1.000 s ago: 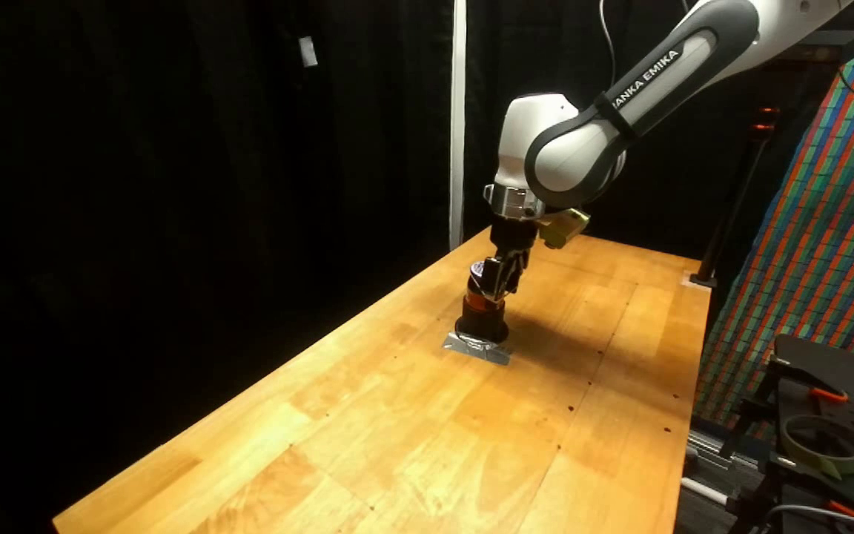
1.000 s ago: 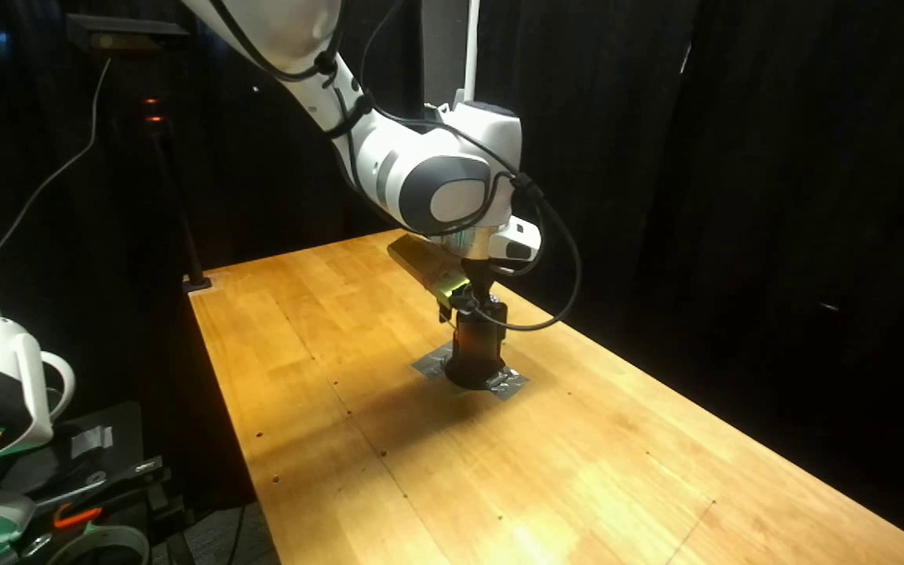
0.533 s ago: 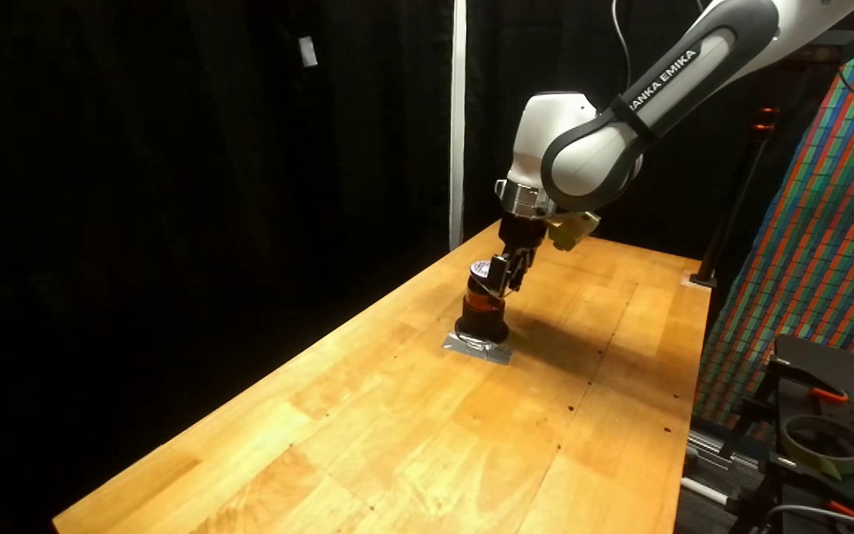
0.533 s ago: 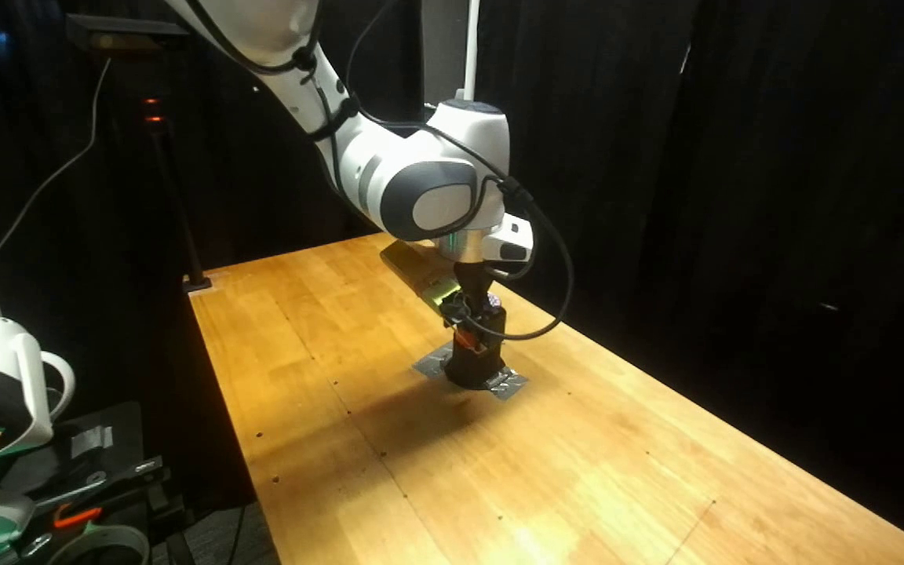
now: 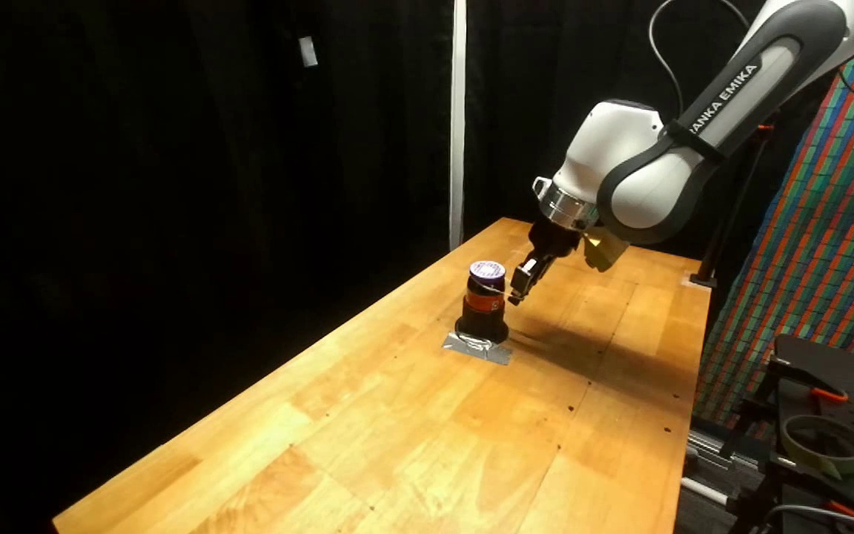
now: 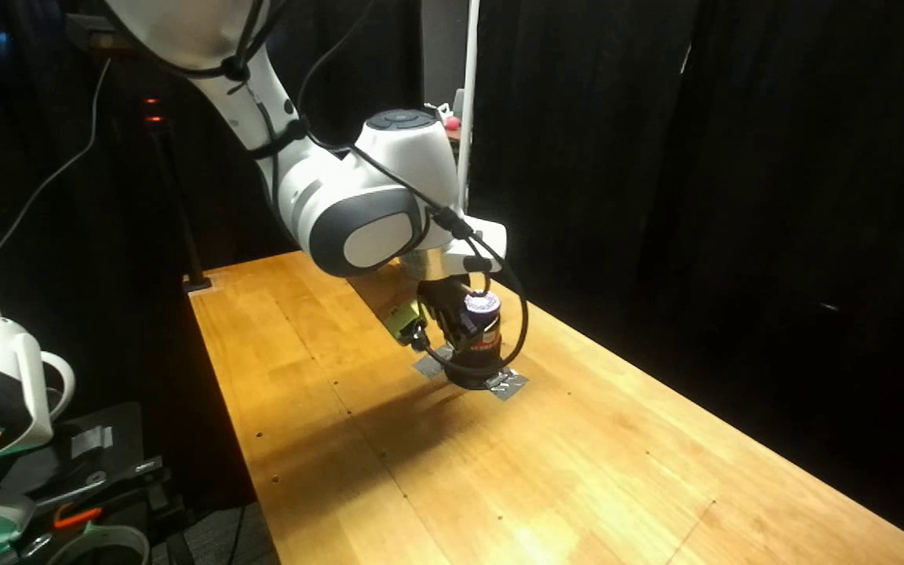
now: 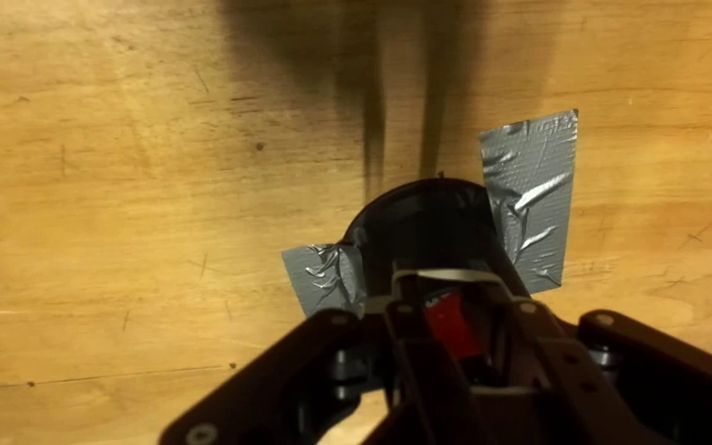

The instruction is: Put the band on the brown coffee cup

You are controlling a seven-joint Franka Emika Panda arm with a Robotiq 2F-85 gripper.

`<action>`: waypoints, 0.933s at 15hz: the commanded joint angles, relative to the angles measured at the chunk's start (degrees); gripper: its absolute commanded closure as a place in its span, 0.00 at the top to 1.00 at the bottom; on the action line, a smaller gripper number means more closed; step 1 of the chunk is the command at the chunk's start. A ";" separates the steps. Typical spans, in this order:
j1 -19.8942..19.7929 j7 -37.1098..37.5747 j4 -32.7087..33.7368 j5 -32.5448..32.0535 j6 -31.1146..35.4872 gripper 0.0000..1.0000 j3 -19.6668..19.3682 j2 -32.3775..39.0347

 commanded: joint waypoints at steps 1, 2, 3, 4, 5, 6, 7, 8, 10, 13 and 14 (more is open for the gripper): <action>-1.42 1.95 -9.29 2.96 15.02 0.00 1.97 -3.90; -1.76 2.70 -10.78 3.14 19.39 0.00 2.42 -3.91; -2.45 3.04 -12.55 4.13 24.13 0.00 3.39 -3.99; -3.02 4.17 -13.57 4.07 28.75 0.00 4.05 -3.44; -3.31 5.48 -14.85 3.99 33.39 0.00 4.51 -3.06; -2.32 7.84 -15.79 2.80 37.89 0.00 3.39 -2.51; -2.57 9.17 -16.91 2.13 41.75 0.00 3.55 -1.77; -2.50 10.40 -17.76 1.82 45.11 0.00 3.32 -1.31; -2.80 12.87 -19.24 0.56 50.28 0.00 3.33 -0.39; -3.56 16.16 -20.04 -2.58 55.73 0.00 3.58 2.09; -4.11 17.48 -20.14 -4.13 57.16 0.00 3.81 2.90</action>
